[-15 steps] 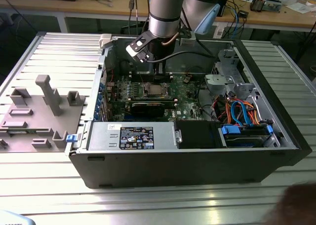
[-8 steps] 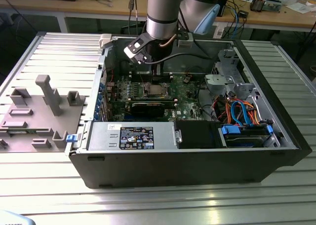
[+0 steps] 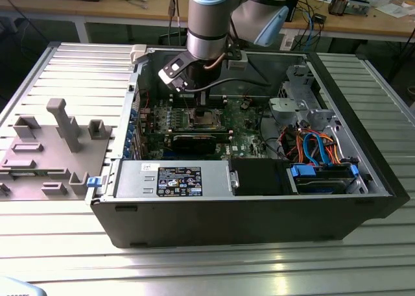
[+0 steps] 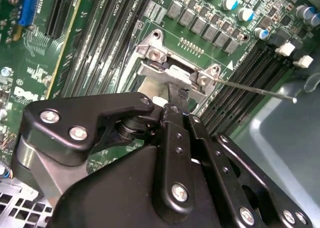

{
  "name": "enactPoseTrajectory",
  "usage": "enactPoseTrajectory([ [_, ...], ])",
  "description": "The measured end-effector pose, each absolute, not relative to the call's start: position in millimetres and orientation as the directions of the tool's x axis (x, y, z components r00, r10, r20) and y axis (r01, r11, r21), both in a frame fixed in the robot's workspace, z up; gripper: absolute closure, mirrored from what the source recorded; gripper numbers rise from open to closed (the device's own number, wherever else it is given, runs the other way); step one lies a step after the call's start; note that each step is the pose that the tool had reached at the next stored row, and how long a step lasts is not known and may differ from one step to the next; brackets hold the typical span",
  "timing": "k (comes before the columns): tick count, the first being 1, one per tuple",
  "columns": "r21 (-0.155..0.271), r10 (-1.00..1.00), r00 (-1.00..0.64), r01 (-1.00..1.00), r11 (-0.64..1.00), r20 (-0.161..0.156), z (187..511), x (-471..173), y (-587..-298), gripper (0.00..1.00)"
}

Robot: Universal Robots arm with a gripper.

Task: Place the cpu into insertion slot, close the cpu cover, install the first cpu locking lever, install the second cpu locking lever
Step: 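Close the cpu cover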

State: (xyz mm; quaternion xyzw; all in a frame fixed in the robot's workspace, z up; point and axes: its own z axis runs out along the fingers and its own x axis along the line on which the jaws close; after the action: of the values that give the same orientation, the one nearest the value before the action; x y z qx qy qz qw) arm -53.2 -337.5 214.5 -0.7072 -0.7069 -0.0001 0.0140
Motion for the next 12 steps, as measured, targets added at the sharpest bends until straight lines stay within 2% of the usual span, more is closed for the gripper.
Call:
enactPoseTrajectory([
  [12, -0.02, 1.0, 0.0, 1.0, 0.0, 0.02, 206.0, -55.5, -337.7, 0.89],
])
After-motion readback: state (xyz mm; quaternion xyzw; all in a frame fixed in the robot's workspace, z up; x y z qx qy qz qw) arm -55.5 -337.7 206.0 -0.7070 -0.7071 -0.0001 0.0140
